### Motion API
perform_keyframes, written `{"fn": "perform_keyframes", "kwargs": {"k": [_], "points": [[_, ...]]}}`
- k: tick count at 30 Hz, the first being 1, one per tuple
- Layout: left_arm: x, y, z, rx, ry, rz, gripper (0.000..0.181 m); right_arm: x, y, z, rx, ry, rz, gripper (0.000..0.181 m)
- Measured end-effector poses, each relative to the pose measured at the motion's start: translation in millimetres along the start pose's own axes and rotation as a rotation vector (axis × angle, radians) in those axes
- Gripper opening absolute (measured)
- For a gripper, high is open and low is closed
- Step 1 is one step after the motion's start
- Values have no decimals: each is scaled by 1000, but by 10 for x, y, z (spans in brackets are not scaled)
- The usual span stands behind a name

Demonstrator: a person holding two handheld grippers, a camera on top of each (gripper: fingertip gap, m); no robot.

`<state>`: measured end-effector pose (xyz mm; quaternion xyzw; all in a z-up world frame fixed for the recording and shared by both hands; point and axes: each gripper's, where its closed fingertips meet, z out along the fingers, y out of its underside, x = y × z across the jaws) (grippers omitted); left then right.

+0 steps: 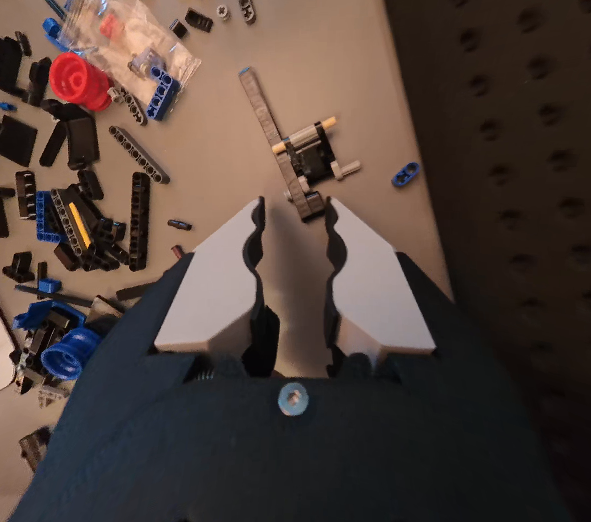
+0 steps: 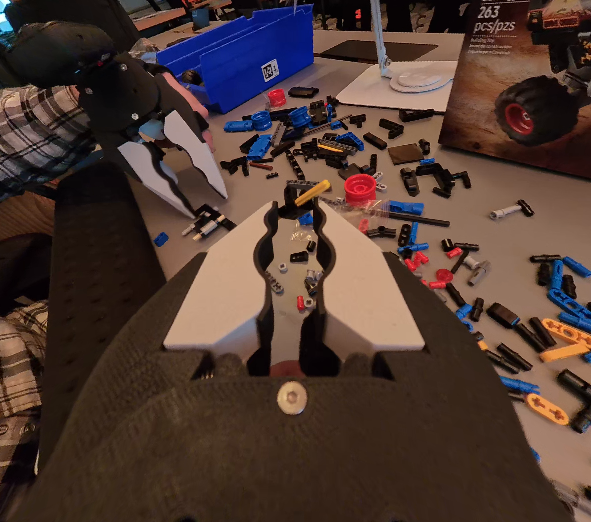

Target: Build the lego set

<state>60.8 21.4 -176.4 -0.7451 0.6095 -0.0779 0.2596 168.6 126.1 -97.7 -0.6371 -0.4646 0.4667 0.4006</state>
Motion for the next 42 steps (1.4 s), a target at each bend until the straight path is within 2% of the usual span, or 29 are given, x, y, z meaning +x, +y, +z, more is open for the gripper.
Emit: {"fn": "perform_keyframes", "kwargs": {"k": [1, 3, 7, 10, 14, 16, 23, 27, 29, 35, 39, 42], "points": [[-2, 23, -3, -5, -10, 10, 25, -22, 3, 17, -5, -10, -3, 21], [10, 35, -2, -2, -5, 29, 17, -71, 29, 73, -30, -29, -9, 21], [-34, 48, 1, -66, 11, 152, 15, -168, 76, 201, -83, -61, -45, 21], [-232, 155, -38, -179, -59, 237, 17, -197, 68, 278, -104, -68, -49, 21], [-314, 183, -194, -140, -100, 35, 37, -232, 30, 385, -119, -88, -35, 21], [-374, 227, -296, -116, -184, -84, 35, -224, 35, 450, -137, -86, -33, 21], [-156, 329, -333, -10, -245, -416, 30, -225, 153, 718, -263, -68, -24, 21], [-89, 154, -238, 110, -177, -536, 34, -225, 213, 839, -310, -52, -4, 21], [-73, 79, -213, 144, -147, -579, 39, -234, 273, 869, -342, -49, 0, 20], [-152, 175, -31, 48, -189, -598, 44, -364, 468, 884, -431, -95, 15, 20], [-220, 131, 13, 93, -175, -614, 39, -579, 589, 876, -483, -177, -3, 20], [-249, 109, 28, 120, -157, -603, 42, -594, 576, 884, -468, -185, -6, 20]]}}
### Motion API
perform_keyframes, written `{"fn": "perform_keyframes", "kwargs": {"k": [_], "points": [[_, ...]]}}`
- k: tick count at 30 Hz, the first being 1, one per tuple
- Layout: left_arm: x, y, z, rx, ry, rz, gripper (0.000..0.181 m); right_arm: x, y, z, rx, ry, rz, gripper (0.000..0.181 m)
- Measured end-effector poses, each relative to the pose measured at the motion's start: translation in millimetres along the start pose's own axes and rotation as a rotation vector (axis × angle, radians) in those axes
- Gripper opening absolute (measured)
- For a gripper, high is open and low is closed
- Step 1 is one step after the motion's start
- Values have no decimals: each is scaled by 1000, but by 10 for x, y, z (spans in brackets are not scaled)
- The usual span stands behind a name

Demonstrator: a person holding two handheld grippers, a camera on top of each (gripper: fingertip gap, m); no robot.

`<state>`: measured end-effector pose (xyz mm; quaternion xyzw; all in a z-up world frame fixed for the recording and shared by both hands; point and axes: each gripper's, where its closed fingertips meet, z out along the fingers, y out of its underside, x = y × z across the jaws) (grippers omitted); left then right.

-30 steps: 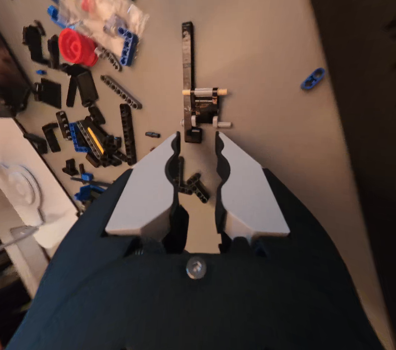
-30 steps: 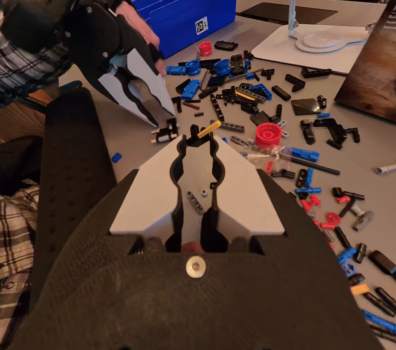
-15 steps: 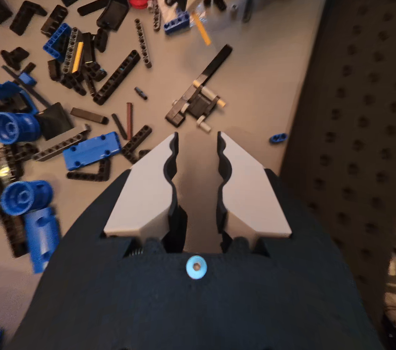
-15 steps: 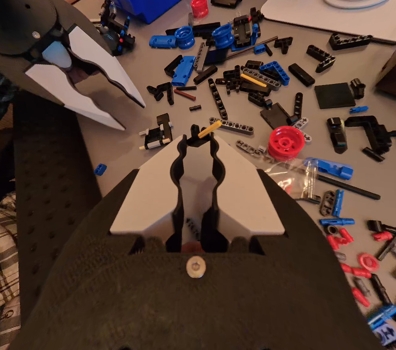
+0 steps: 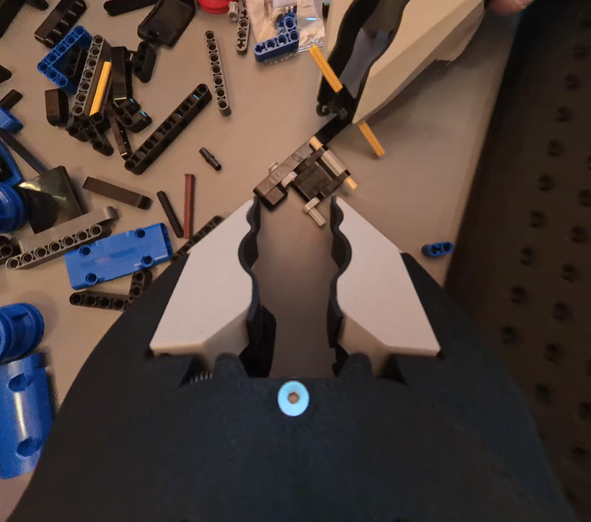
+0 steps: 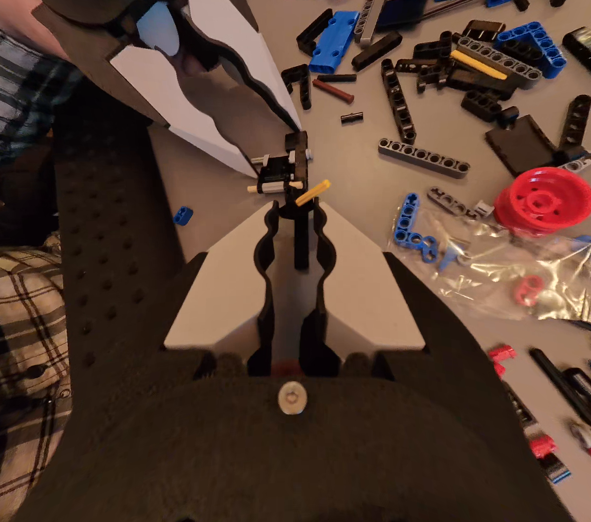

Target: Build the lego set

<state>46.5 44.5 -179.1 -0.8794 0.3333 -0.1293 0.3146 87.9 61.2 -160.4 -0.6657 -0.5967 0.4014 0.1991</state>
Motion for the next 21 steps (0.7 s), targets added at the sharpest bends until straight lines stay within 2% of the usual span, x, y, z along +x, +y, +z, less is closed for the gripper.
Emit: {"fn": "perform_keyframes", "kwargs": {"k": [6, 10, 13, 17, 21], "points": [[45, -81, 20, 37, 70, 9, 53, 178, -196, -204, 151, -10, 105, 20], [88, -106, 28, 29, 94, -40, 68, 202, -316, -330, 259, -94, 201, 20], [107, -113, 73, 15, 70, -33, 69, 205, -420, -442, 351, -155, 240, 20], [79, -160, 148, 7, 11, 13, 64, 196, -499, -532, 416, -228, 286, 20], [108, -189, 177, 1, 16, 86, 51, 249, -468, -492, 398, -197, 291, 21]]}}
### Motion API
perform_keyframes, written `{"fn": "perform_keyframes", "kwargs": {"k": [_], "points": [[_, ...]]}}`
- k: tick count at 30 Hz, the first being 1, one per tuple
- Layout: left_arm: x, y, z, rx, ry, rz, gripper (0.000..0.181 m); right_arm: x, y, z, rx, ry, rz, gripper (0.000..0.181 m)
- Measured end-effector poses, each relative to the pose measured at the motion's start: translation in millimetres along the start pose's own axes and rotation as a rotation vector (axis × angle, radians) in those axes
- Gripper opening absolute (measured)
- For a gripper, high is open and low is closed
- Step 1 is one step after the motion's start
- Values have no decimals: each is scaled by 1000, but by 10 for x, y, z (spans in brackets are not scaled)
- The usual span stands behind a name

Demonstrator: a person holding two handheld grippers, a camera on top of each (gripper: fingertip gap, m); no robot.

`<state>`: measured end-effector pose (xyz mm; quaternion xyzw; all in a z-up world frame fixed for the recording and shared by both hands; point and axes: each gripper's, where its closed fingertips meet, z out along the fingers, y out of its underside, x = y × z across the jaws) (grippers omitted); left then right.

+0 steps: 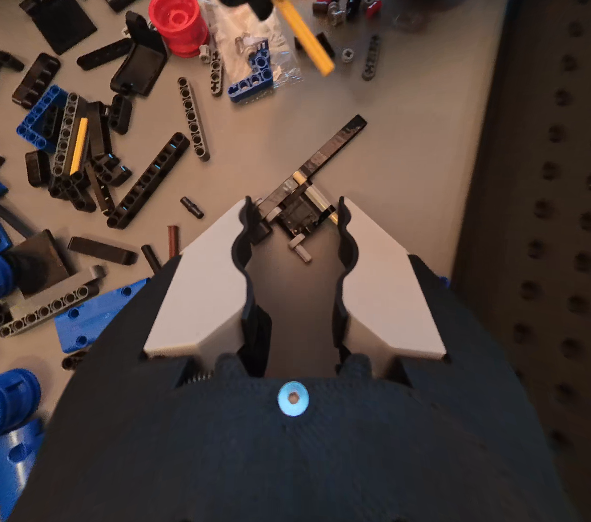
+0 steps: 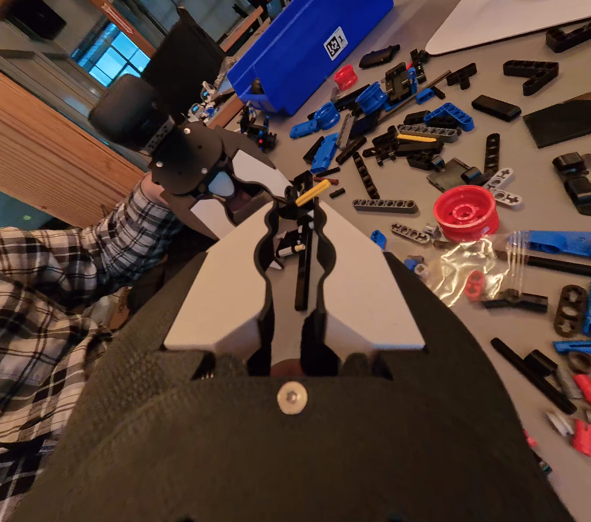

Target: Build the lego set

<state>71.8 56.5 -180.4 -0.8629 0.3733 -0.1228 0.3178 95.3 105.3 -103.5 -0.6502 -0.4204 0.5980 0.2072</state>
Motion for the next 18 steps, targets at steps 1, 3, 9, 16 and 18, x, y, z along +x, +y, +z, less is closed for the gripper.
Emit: {"fn": "perform_keyframes", "kwargs": {"k": [1, 3, 9, 16, 18], "points": [[11, 1, -4, -2, 5, 21, 51, 17, 16, 13, -9, 16, -5, 20], [66, 14, -29, -5, 34, 101, 50, 29, 45, 47, -27, 35, -18, 20], [197, 60, -117, 24, 93, 355, 50, 7, 94, 135, -57, 38, -36, 20], [13, 140, -266, -31, 36, 226, 78, 45, 129, 134, -66, 69, -38, 20], [-16, 179, -250, -70, 2, 157, 75, 51, 151, 147, -79, 76, -50, 20]]}}
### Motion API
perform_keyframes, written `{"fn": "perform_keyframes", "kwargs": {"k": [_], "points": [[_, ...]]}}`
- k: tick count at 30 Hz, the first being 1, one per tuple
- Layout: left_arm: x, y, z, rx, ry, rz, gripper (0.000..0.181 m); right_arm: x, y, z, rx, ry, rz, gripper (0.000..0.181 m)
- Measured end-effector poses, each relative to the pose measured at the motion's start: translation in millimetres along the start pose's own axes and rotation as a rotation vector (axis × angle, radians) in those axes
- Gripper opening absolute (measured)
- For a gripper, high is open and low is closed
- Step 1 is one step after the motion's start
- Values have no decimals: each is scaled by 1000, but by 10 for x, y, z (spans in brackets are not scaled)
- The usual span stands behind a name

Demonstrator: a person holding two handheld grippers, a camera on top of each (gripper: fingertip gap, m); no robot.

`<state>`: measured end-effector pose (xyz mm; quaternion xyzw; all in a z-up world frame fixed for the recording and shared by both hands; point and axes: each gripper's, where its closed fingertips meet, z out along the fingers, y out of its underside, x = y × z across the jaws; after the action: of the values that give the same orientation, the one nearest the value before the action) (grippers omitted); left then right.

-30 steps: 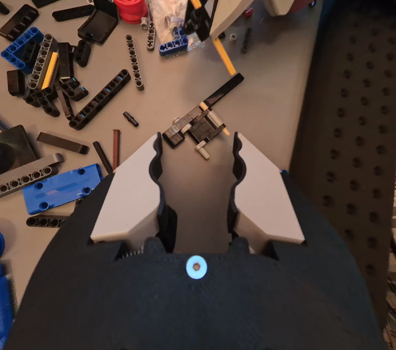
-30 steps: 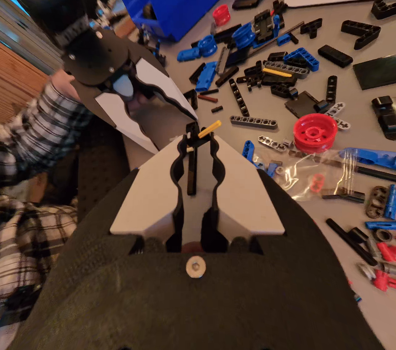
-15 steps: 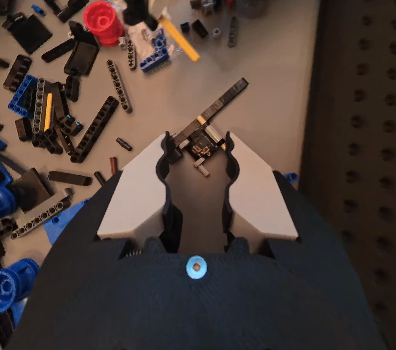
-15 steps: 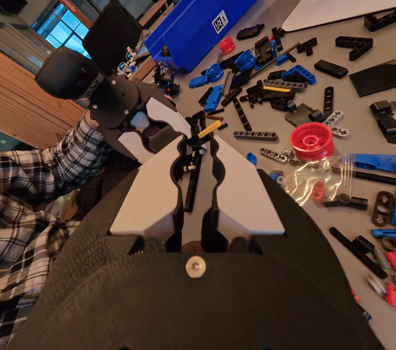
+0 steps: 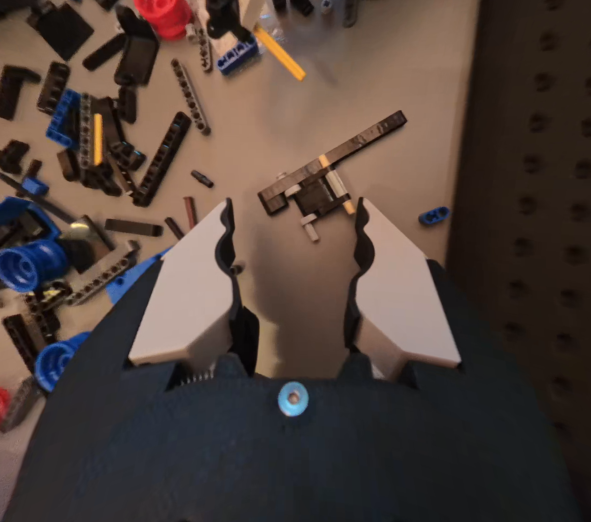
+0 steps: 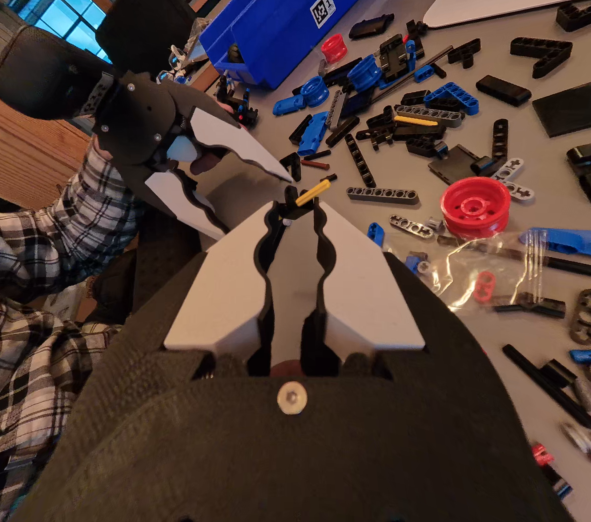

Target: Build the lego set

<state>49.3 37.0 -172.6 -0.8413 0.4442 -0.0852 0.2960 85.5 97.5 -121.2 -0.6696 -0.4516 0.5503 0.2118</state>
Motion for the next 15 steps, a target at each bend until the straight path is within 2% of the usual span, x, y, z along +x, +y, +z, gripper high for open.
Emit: {"fn": "perform_keyframes", "kwargs": {"k": [2, 6, 9, 15], "points": [[66, 24, 55, -29, 9, -35, 70, 0, 3, 8, -4, 2, -5, 20], [89, -41, 120, -1, 23, -147, 56, -10, 8, 8, -3, -2, -6, 21], [72, -57, 128, 18, 15, -139, 54, -11, 4, 1, 3, -2, -4, 20], [27, -119, 65, 98, -73, 2, 53, -14, -36, -25, 32, 7, -4, 20]]}}
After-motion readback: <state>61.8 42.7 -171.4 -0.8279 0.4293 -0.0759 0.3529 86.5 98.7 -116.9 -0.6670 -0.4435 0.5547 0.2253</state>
